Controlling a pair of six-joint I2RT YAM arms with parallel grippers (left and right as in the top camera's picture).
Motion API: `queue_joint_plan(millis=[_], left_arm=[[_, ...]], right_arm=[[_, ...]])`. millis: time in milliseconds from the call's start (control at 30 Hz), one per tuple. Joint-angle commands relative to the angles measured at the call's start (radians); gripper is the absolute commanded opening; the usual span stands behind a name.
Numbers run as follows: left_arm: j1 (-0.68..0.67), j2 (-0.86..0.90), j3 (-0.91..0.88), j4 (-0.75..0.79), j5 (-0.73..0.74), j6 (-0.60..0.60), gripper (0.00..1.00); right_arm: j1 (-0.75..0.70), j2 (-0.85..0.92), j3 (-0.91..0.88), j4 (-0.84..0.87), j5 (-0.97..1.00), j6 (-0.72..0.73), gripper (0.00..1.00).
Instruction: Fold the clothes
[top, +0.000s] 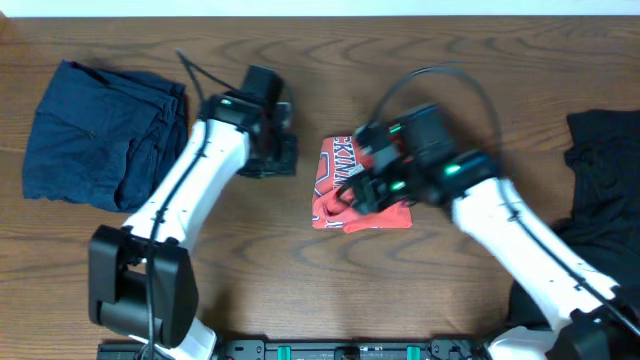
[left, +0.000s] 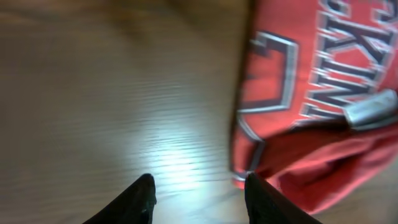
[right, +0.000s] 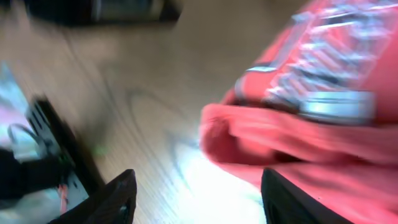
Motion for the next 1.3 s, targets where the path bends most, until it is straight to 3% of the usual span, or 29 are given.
queue_joint_plan(millis=[0, 133, 300, 400, 467, 567, 800, 967, 1133, 1267], left_arm=[[0.071, -0.075, 0.033, -0.025, -0.002, 0.013, 0.48], [0.142, -0.149, 0.033, -0.039, -0.002, 0.013, 0.48], [0.183, -0.232, 0.033, -0.037, -0.002, 0.013, 0.49], [0.183, -0.264, 0.033, -0.036, -0.002, 0.014, 0.49], [0.183, -0.275, 0.033, -0.036, -0.002, 0.014, 0.49], [0.183, -0.274, 0.033, -0.036, -0.002, 0.014, 0.49], [0.183, -0.273, 0.032, -0.036, -0.003, 0.014, 0.49], [0.183, -0.273, 0.032, -0.036, -0.003, 0.014, 0.49], [0.183, -0.273, 0.032, -0.037, -0.002, 0.014, 0.49], [0.183, -0.273, 0.032, -0.036, -0.002, 0.014, 0.49]], right_arm=[[0.124, 0.054, 0.003, 0.013, 0.196, -0.045, 0.66], [0.215, 0.131, 0.003, 0.048, 0.355, -0.044, 0.72], [0.253, 0.239, 0.003, 0.114, 0.565, -0.044, 0.70], [0.254, 0.289, 0.003, 0.133, 0.548, -0.041, 0.50], [0.258, 0.293, 0.004, 0.133, 0.550, -0.041, 0.22], [0.260, 0.263, 0.005, 0.127, 0.574, -0.040, 0.07], [0.241, 0.061, 0.005, 0.075, 0.594, -0.031, 0.02], [0.194, -0.060, 0.005, 0.006, 0.702, 0.108, 0.01], [0.106, -0.071, 0.003, -0.123, 0.749, 0.230, 0.01], [0.014, -0.053, -0.001, -0.232, 0.748, 0.245, 0.02]])
